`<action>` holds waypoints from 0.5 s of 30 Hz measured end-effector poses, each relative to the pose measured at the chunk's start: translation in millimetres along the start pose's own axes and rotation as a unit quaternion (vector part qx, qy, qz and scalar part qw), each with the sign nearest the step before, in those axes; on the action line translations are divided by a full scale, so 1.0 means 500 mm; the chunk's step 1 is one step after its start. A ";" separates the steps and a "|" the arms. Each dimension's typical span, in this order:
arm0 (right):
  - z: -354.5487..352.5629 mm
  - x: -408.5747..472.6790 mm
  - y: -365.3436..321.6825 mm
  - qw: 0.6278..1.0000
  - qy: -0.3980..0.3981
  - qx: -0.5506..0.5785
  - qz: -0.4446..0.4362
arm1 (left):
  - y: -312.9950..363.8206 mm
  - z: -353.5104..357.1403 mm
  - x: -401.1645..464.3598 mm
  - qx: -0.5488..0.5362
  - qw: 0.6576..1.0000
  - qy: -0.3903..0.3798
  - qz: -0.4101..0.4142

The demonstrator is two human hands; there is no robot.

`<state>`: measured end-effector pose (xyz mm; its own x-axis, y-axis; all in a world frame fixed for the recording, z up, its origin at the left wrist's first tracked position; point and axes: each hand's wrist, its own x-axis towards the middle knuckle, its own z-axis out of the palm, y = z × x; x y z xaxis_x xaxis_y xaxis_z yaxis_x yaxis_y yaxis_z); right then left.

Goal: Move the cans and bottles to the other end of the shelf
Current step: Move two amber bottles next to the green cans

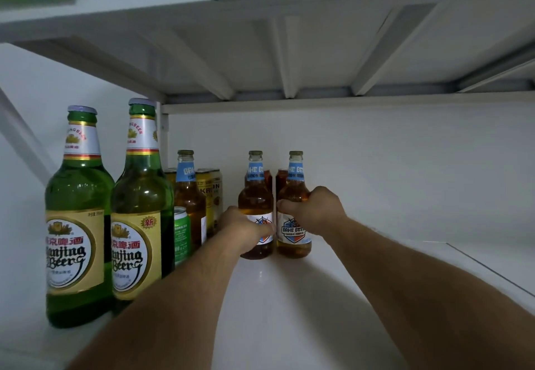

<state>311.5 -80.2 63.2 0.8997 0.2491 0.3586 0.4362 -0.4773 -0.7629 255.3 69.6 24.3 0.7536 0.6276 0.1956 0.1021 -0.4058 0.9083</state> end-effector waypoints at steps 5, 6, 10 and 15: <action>-0.007 -0.010 0.005 0.999 0.037 -0.006 0.004 | 0.006 -0.002 -0.016 -0.012 1.000 -0.013 0.011; -0.014 -0.012 0.004 0.999 0.041 -0.001 0.008 | 0.009 -0.003 -0.023 -0.017 1.000 -0.017 0.020; -0.054 -0.026 0.001 0.998 0.052 0.029 0.021 | 0.019 -0.001 -0.035 -0.039 0.997 -0.038 0.055; -0.097 -0.056 0.012 0.994 0.089 0.049 0.045 | 0.037 0.006 -0.061 -0.052 0.993 -0.071 0.079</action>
<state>290.0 -130.9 74.8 0.9279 0.0518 0.3693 0.3575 -0.4050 -0.8415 235.9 40.9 34.2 0.8398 0.4584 0.2909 -0.0863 -0.4163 0.9051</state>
